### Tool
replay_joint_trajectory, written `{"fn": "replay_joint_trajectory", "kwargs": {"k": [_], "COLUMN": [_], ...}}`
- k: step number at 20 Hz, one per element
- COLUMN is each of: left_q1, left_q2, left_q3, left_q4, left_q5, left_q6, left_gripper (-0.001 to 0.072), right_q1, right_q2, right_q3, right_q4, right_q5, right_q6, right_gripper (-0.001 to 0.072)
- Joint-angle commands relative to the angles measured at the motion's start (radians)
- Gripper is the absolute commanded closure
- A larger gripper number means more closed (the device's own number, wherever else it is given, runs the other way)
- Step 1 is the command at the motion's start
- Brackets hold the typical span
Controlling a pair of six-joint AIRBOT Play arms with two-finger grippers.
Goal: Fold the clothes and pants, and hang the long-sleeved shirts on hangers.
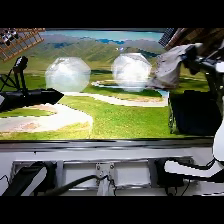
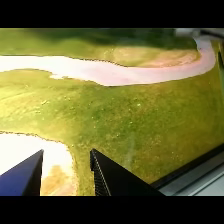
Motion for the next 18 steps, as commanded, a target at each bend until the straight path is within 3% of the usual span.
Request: {"fn": "replay_joint_trajectory", "kwargs": {"k": [1,8,14,18], "left_q1": [-0.001,-0.001,-0.001,-0.001], "left_q2": [0.0,0.0,0.0,0.0], "left_q3": [0.001,0.001,0.001,0.001], "left_q4": [0.0,0.0,0.0,0.0], "left_q5": [0.0,0.0,0.0,0.0], "left_q6": [0.0,0.0,0.0,0.0], "left_gripper": [0.0415,0.0415,0.0415,0.0414], "right_q1": [-0.102,-0.165,-0.19,-0.218], "right_q2": [0.004,0.062,0.067,0.067], "right_q3": [0.064,0.064,0.064,0.064], "right_q4": [-0.032,-0.234,-0.248,-0.31], "right_q5": [-0.009,-0.013,0.024,0.156], "right_q6": [0.132,0.3,0.227,0.192], "right_gripper": [0.0672,0.0673,0.0673,0.0672]}}
